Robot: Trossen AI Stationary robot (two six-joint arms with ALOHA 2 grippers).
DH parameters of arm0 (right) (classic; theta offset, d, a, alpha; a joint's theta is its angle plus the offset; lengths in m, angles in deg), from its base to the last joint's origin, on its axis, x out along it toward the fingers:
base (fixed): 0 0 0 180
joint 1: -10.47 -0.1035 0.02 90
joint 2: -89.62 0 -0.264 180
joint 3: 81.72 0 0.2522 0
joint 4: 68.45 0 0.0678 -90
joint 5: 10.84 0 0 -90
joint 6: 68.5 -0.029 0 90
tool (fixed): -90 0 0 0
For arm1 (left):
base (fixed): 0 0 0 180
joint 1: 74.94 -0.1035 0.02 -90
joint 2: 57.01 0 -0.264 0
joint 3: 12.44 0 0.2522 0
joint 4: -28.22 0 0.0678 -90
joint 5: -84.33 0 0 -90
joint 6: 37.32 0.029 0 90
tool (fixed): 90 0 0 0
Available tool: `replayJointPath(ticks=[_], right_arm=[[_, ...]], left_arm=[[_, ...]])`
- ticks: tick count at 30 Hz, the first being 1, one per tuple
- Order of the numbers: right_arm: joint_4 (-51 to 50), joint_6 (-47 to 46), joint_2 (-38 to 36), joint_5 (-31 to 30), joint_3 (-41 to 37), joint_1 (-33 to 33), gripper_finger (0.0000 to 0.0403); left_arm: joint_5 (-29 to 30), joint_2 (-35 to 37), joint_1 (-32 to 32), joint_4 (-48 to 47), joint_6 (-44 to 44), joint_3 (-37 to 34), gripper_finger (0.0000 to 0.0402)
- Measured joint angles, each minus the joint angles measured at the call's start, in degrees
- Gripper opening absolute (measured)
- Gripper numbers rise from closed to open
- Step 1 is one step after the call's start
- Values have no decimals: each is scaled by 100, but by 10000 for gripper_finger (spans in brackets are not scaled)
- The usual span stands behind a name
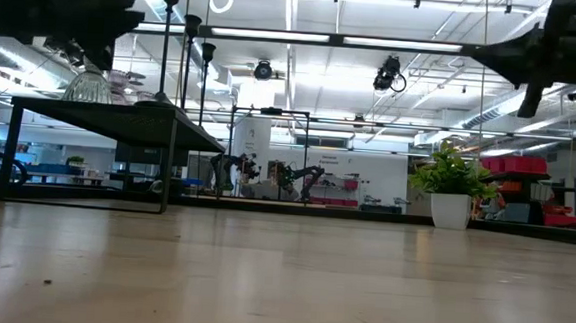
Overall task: Pick & Place candle stick holders
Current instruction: Return to Home Position
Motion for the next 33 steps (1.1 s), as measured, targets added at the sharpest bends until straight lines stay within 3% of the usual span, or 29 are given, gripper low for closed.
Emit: replayJointPath(ticks=[7, 33], right_arm=[[-8, 1, -751, -2, 0, 104, 8], [69, 2, -732, 4, 0, 175, 8]], left_arm=[[0, 346, 0, 14, 9, 7, 126], [1, 436, -4, 10, 17, 9, 126]])
